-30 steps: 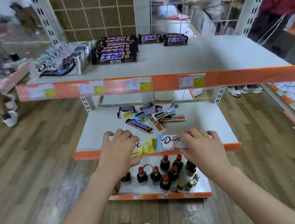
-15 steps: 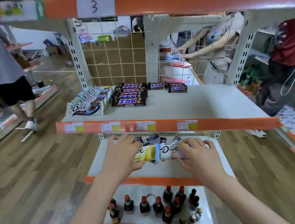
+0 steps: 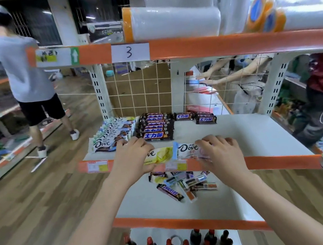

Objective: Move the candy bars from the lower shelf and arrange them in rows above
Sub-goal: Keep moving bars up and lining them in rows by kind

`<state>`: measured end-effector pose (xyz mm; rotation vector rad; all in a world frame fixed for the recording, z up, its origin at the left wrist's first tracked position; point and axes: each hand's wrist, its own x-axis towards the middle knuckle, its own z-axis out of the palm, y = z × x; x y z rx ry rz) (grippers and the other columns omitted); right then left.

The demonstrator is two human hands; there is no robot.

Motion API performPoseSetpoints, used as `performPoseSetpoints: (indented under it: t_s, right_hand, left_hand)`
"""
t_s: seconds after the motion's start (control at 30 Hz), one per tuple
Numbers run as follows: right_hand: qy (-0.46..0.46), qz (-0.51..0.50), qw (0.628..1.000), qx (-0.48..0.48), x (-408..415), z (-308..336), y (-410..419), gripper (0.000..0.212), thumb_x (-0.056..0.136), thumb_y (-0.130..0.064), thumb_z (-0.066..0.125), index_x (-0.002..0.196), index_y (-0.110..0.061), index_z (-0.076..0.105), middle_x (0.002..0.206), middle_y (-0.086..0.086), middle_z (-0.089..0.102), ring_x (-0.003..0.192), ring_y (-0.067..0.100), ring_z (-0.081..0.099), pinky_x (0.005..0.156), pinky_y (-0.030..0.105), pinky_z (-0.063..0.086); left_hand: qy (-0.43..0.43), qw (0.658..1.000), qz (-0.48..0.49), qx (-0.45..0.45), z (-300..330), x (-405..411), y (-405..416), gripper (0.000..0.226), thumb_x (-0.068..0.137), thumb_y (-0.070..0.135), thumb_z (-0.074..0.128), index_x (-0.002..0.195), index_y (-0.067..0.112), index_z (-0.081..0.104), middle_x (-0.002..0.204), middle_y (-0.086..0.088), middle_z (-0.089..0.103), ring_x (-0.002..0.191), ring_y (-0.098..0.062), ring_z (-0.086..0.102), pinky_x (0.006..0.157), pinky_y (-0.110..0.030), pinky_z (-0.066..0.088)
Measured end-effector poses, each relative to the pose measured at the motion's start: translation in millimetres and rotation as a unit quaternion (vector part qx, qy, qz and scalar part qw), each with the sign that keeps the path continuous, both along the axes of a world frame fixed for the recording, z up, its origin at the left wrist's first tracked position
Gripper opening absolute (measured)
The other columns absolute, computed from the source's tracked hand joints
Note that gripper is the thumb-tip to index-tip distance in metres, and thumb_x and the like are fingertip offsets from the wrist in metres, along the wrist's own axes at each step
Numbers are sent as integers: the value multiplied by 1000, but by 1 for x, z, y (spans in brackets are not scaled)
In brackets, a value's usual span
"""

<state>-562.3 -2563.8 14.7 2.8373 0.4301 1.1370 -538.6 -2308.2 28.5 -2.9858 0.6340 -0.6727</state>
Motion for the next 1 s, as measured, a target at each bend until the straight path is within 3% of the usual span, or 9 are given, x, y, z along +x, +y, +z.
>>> performPoseSetpoints:
  t_s: [0.1, 0.27, 0.47, 0.63, 0.77, 1.0]
  right_hand:
    - [-10, -9, 1000, -14, 16, 4, 12, 48, 51, -29, 90, 94, -18, 72, 88, 3, 68, 74, 27, 66, 65, 42, 50]
    - [-21, -13, 1000, -15, 38, 6, 37, 48, 50, -31, 90, 93, -20, 72, 87, 1, 68, 74, 26, 66, 68, 44, 51]
    - [-39, -7, 999, -18, 60, -1, 71, 47, 52, -35, 88, 93, -21, 71, 88, -1, 68, 73, 23, 67, 67, 43, 51]
    - [-38, -6, 999, -14, 79, -7, 101, 45, 48, -35, 89, 88, -22, 72, 82, -2, 67, 69, 21, 66, 63, 44, 53]
    - [-28, 3, 1000, -13, 91, -12, 121, 38, 53, -35, 86, 85, -23, 69, 82, -5, 64, 71, 19, 65, 66, 39, 51]
    - [-19, 26, 999, -6, 106, -18, 141, 38, 59, -35, 83, 93, -26, 68, 85, -8, 63, 77, 16, 63, 68, 35, 49]
  left_hand:
    - [11, 1000, 1, -8, 4, 16, 11, 50, 68, 48, 74, 112, 28, 63, 108, 6, 59, 111, -18, 50, 96, -45, 30]
    - [3, 1000, -2, -8, 1, 41, 38, 49, 60, 45, 81, 104, 26, 68, 101, 4, 64, 105, -22, 58, 91, -46, 35]
    - [49, 998, 3, 25, 3, 64, 70, 53, 80, 53, 60, 129, 37, 48, 131, 11, 46, 128, -13, 34, 106, -41, 21]
    - [31, 1000, -5, 2, -3, 78, 98, 50, 76, 50, 65, 123, 35, 55, 122, 11, 52, 121, -14, 43, 102, -41, 25]
    - [11, 1000, 2, 7, -14, 92, 119, 50, 58, 50, 79, 104, 34, 68, 98, 9, 63, 99, -18, 59, 87, -44, 40]
    - [-21, 999, -20, 30, -28, 113, 144, 51, 46, 50, 85, 90, 30, 70, 86, 9, 64, 83, -17, 63, 76, -41, 45]
